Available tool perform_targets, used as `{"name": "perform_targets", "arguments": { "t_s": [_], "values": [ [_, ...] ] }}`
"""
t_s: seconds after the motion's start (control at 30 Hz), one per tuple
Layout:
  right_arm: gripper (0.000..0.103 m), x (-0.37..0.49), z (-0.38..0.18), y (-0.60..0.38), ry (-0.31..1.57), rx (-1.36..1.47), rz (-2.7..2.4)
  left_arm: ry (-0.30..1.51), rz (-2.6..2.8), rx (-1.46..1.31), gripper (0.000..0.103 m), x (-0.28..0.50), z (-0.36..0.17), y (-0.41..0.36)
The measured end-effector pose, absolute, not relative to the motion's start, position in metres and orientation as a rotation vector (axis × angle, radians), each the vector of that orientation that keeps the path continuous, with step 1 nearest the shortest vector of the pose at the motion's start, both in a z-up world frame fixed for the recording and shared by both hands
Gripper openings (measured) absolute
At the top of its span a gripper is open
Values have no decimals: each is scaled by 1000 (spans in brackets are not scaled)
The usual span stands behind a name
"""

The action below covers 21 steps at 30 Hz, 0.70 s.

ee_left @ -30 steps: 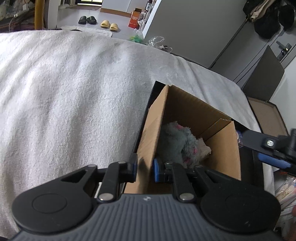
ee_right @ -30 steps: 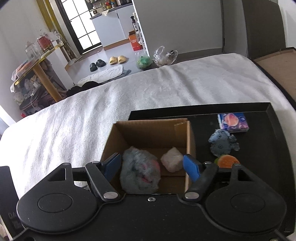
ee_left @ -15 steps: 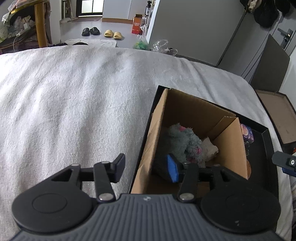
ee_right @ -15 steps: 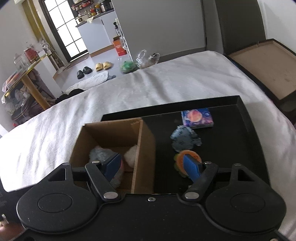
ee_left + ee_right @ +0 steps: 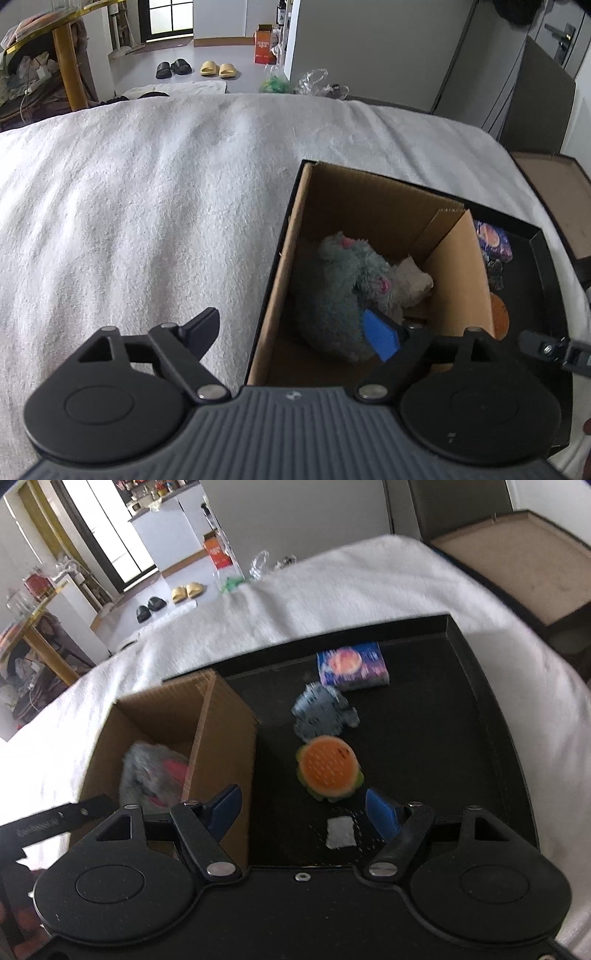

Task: Organize soft objects
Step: 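Grasp the black beaded bracelet on the tray with the right tool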

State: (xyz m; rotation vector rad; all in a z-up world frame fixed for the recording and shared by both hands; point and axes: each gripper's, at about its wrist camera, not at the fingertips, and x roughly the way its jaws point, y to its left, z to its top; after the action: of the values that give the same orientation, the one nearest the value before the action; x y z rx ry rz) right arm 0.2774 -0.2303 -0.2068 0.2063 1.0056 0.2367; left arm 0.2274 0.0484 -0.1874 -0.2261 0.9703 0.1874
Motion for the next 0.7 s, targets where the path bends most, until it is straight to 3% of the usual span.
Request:
{"name": "perform_targets", "arguments": {
  "t_s": [0.43, 0.53, 0.57, 0.7],
  "values": [
    [69, 286, -266, -243, 1136, 210, 216, 1018, 210, -162, 84, 240, -199, 31],
    [58, 287, -271, -244, 1138, 191, 218, 1023, 217, -154, 84, 242, -201, 29],
    [46, 287, -270, -244, 1129, 171, 217, 1025, 218, -152, 84, 243, -202, 28],
    [29, 289, -269, -251, 1131, 165, 222, 1028, 220, -140, 84, 246, -203, 25]
  ]
}}
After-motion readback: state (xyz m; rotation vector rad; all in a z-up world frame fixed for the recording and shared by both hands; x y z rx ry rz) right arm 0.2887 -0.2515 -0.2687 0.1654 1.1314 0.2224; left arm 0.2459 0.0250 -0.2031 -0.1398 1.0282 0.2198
